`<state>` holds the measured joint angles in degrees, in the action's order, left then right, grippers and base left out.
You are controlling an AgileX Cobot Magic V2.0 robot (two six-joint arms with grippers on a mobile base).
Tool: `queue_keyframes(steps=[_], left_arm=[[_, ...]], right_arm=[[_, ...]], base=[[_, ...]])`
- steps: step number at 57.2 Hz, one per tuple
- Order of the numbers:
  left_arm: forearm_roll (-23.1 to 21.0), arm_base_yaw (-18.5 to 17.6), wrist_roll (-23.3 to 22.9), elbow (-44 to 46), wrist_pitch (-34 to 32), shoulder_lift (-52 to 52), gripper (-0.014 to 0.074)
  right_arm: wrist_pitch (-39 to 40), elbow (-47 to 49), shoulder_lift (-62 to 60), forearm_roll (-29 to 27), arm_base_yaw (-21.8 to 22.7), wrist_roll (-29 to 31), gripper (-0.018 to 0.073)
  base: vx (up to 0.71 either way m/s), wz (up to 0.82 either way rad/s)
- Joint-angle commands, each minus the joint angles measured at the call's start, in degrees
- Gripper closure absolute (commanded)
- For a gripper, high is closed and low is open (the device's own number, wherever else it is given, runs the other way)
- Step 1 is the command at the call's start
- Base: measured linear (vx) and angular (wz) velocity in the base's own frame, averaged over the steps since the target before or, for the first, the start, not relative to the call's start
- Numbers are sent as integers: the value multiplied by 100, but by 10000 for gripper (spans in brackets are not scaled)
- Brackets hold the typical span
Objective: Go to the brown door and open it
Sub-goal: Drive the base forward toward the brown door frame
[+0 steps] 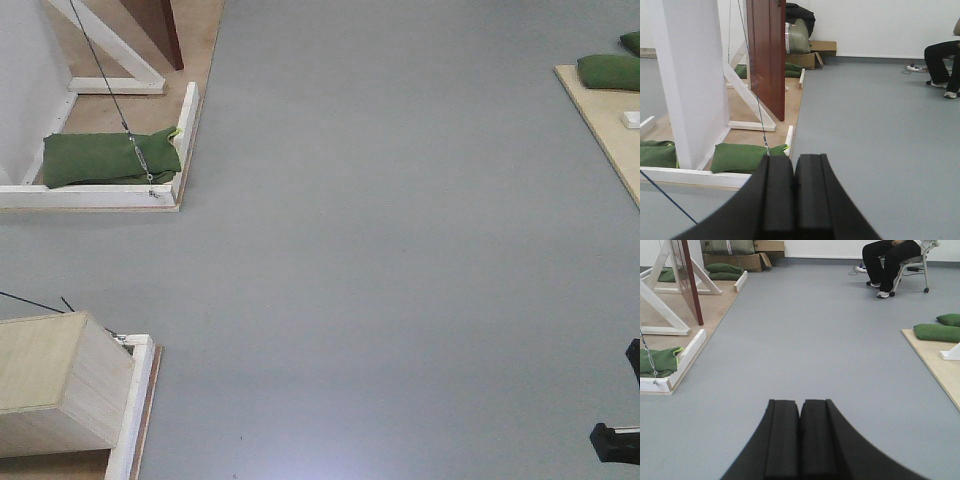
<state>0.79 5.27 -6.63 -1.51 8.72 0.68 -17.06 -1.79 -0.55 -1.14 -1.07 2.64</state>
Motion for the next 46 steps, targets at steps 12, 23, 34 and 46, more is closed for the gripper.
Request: queue_keyframes(steps=[12,23,34,46], left_arm=[[3,3,-8,99,-463,75,600],[3,3,-8,99,-463,75,600],[3,3,-8,99,-463,75,600],[3,3,-8,99,-463,75,600]], right_arm=[[453,-28,-85,38,16,32,559],[453,-28,-85,38,16,32,559],[453,-28,-85,38,16,32,559],[453,-28,-85,38,16,32,559]], base=[[0,0],[0,0],[0,0],[0,0]])
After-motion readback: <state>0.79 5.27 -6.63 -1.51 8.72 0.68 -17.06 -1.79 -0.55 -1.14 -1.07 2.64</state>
